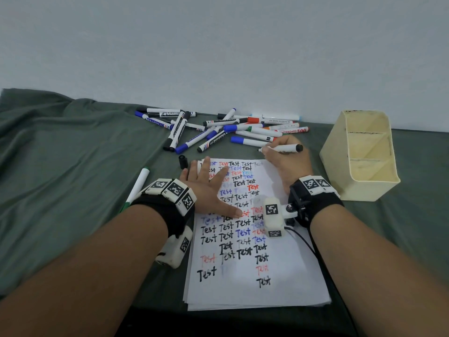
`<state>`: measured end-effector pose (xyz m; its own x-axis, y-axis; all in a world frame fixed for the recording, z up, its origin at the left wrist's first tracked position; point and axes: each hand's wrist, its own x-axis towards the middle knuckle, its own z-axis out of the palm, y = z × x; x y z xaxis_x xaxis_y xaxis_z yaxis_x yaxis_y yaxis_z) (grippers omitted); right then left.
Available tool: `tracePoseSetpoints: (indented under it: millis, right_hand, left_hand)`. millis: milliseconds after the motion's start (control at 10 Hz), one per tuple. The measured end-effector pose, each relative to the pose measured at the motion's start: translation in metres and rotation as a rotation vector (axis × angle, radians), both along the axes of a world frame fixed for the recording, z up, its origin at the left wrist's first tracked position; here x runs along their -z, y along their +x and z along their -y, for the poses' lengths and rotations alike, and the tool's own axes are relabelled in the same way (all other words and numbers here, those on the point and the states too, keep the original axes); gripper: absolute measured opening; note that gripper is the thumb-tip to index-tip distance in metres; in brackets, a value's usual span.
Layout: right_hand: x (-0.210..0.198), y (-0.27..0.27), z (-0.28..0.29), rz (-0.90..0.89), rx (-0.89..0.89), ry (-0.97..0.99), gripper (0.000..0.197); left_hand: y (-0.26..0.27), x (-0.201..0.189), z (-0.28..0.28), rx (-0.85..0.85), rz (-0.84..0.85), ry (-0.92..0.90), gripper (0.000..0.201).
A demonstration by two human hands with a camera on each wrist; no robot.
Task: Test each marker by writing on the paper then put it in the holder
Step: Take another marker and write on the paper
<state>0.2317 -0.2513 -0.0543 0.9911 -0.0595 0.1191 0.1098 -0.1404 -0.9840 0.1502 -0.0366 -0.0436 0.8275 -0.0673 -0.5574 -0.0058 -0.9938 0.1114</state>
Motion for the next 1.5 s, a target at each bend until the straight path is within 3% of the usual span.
tracePoseSetpoints:
  millis: [200,300,500,1500]
  right_hand:
    - [-0.0060,-0.0019,-0.0005,-0.085,0.060,-0.101,0.020]
    - [-0.0048,-0.0035,-0.0004,-0.091,0.050,-0.158,0.028]
    - [-0.0025,-0.0001,-0.0019,-0.084,0.049,-0.236,0.015]
    - [-0.0075,-0.0031,-0.0047,-0.125,0.071,-0.218,0.021]
  left_hand:
    - [-0.0006,-0.0011,0.0004,0.001,0.005,-0.002,0.134]
    - [-0.0005,-0.0014,0.0004,0.002,0.000,0.000,0.134]
    - [0.0002,-0.0011,0.0006,-0.001,-0.007,0.001,0.134]
    - [0.0007,0.0005,0.0007,-0.005,-0.002,0.003,0.134]
